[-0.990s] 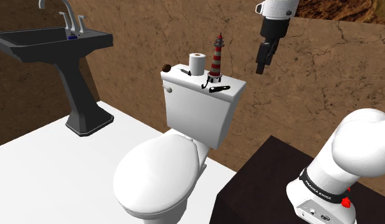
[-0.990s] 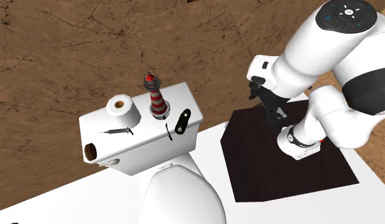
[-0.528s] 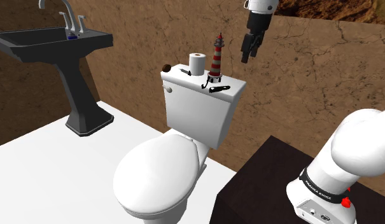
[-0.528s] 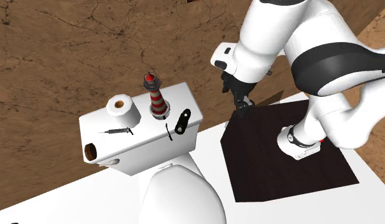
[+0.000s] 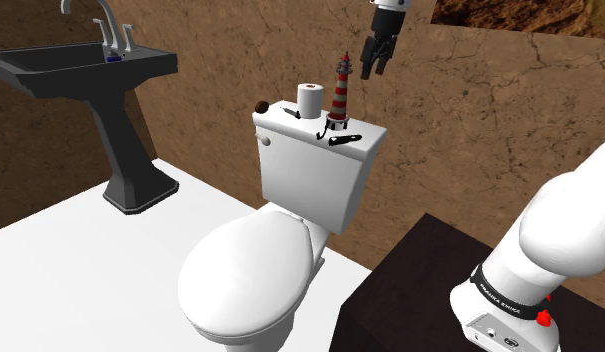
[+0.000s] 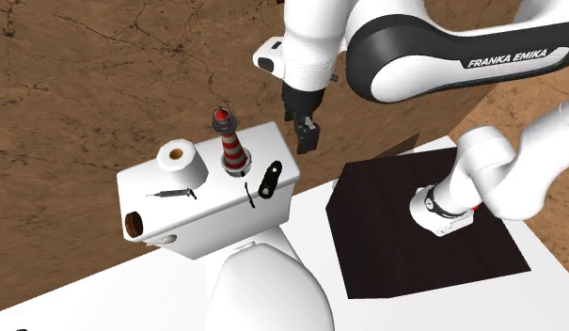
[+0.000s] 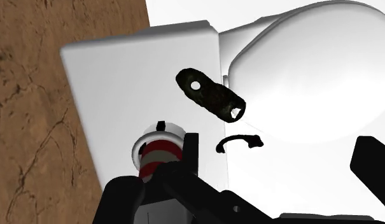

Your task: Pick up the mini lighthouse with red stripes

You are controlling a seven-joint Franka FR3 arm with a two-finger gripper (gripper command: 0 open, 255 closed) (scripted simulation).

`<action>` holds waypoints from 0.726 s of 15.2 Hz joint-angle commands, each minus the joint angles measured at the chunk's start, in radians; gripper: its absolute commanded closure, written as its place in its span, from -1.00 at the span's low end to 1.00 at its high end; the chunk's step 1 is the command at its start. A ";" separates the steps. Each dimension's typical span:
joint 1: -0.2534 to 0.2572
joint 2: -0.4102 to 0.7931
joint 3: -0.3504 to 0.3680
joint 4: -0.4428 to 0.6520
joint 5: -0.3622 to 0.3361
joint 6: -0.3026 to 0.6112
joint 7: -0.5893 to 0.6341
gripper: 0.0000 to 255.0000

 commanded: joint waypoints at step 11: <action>-0.110 0.507 -0.082 0.648 0.239 -0.136 -0.131 -1.00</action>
